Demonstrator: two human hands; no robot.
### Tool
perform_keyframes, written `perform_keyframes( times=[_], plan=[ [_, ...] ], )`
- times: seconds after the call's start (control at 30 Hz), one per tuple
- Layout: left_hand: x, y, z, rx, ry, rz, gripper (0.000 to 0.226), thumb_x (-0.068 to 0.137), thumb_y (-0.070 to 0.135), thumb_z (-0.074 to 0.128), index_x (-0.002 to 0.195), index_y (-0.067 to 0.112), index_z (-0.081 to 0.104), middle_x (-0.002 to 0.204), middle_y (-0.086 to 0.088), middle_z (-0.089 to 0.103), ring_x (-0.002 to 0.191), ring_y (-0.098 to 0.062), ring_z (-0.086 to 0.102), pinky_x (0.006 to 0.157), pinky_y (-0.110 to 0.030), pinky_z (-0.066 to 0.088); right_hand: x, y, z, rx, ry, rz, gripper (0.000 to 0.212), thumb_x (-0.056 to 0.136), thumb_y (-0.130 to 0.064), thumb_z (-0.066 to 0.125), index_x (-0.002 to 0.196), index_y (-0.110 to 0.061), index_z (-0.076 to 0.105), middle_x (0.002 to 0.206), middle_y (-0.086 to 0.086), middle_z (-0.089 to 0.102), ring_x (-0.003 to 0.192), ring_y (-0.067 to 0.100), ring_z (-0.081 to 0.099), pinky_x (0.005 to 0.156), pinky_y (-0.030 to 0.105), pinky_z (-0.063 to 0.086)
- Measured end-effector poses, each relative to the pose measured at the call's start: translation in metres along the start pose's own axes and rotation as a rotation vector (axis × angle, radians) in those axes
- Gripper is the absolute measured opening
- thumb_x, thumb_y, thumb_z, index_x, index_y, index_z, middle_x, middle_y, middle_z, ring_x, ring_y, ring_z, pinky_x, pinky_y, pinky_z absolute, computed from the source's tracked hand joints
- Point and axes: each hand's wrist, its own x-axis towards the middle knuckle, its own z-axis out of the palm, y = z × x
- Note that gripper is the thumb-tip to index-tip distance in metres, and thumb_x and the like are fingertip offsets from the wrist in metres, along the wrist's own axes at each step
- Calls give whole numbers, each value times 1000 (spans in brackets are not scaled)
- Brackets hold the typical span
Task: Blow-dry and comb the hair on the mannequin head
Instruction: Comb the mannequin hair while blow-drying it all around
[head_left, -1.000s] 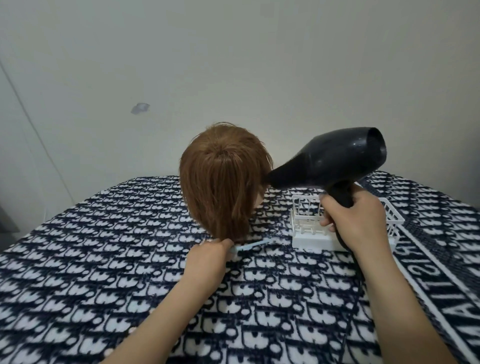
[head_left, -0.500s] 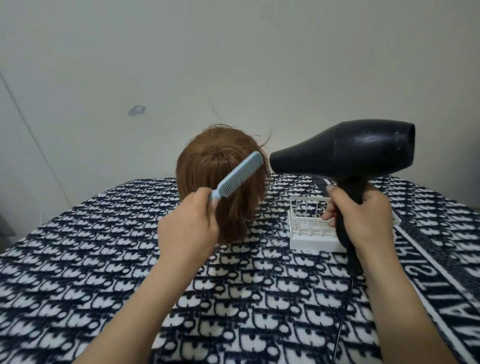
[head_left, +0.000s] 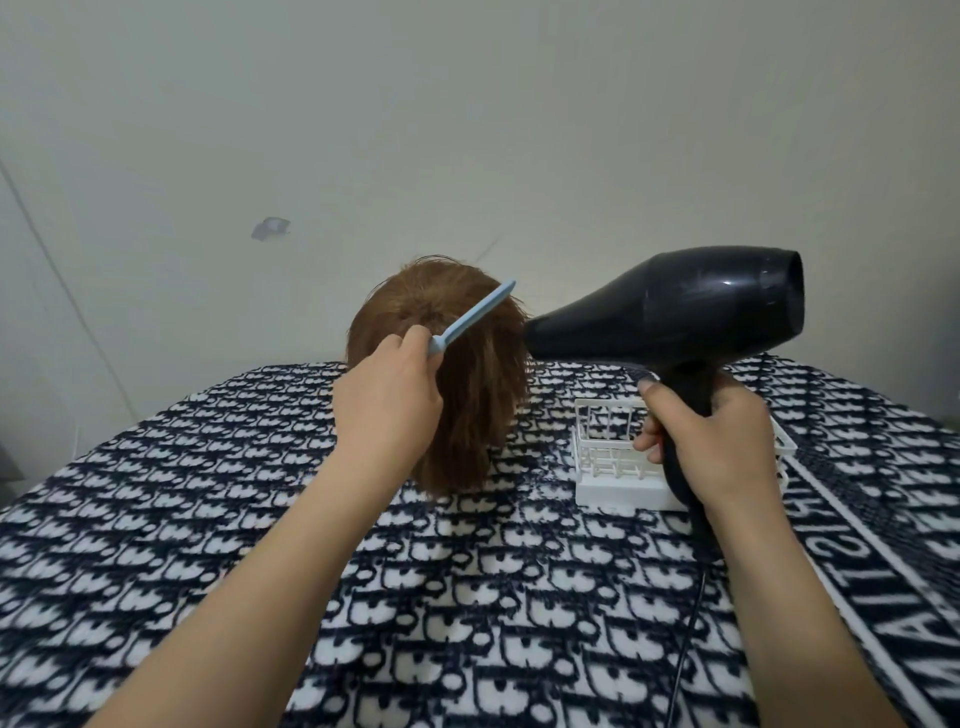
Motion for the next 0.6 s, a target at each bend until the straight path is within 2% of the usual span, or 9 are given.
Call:
perform_keyframes(
  times=[0.13, 0.27, 0.4, 0.6],
  plan=[
    [-10, 10, 8, 17, -27, 53, 12, 99, 29, 43, 95, 20, 51, 71, 4, 47, 49, -22, 41, 43, -27, 17, 0, -2, -2, 27, 5, 14, 18, 92, -16, 70, 75, -13, 64, 52, -3, 67, 44, 11, 64, 43, 19, 49],
    [-22, 13, 21, 10, -102, 68, 13, 98, 30, 43, 95, 20, 50, 71, 5, 44, 54, -24, 46, 45, -30, 24, 1, -2, -3, 18, -7, 19, 19, 92, -17, 71, 75, -13, 64, 53, -1, 66, 45, 12, 65, 43, 19, 49],
    [-33, 13, 33, 2, -144, 81, 14, 98, 31, 43, 98, 21, 53, 73, 5, 44, 58, -25, 53, 44, -29, 19, 1, -1, -4, -8, -10, 12, 23, 91, -19, 71, 70, -13, 63, 52, 1, 67, 45, 15, 64, 45, 20, 49],
    [-45, 9, 43, -5, -192, 110, 6, 98, 27, 44, 97, 21, 47, 72, 5, 42, 49, -21, 40, 42, -28, 18, 1, 0, 0, -45, -34, 12, 16, 91, -19, 71, 77, -16, 64, 54, 1, 67, 44, 13, 65, 45, 21, 51]
  ],
)
